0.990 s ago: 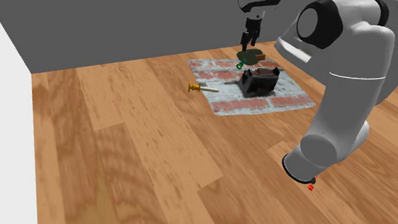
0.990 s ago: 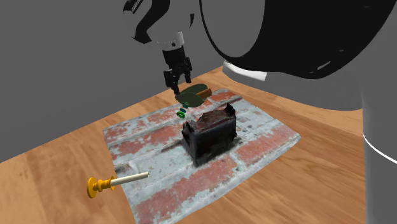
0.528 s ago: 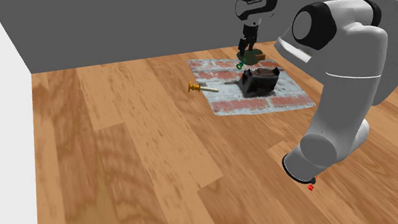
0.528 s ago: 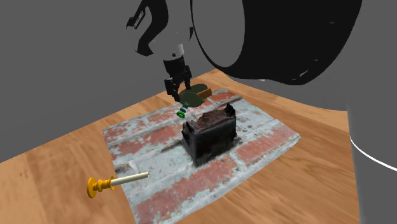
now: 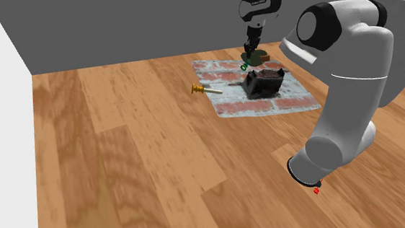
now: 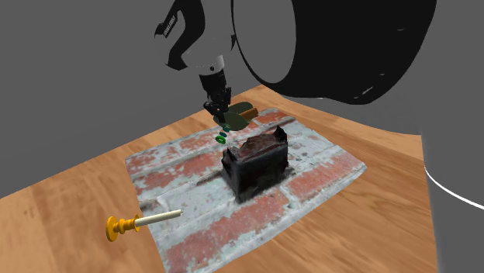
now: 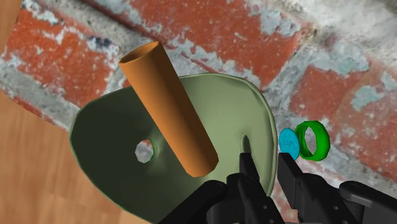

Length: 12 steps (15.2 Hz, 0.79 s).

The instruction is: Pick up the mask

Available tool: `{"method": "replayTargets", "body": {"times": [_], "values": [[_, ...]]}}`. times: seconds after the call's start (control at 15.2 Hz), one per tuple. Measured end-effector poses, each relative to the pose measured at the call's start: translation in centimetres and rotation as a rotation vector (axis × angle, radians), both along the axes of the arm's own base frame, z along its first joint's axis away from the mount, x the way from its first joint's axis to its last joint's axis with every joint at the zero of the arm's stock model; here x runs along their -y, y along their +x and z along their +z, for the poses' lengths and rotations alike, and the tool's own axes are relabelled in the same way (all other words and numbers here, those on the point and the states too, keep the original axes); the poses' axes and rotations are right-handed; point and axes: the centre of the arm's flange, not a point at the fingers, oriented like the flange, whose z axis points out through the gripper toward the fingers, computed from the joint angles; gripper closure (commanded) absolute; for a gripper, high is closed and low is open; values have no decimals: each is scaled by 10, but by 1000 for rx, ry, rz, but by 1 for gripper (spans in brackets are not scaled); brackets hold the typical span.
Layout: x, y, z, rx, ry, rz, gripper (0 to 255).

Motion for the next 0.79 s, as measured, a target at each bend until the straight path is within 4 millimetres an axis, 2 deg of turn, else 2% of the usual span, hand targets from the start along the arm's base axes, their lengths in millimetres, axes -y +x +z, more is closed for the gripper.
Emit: {"method": "replayTargets", "body": {"times": [0.26, 0.79], "values": [[0, -1, 2, -1, 0, 0, 255], [-1, 1, 41, -1, 0, 0, 255]]}}
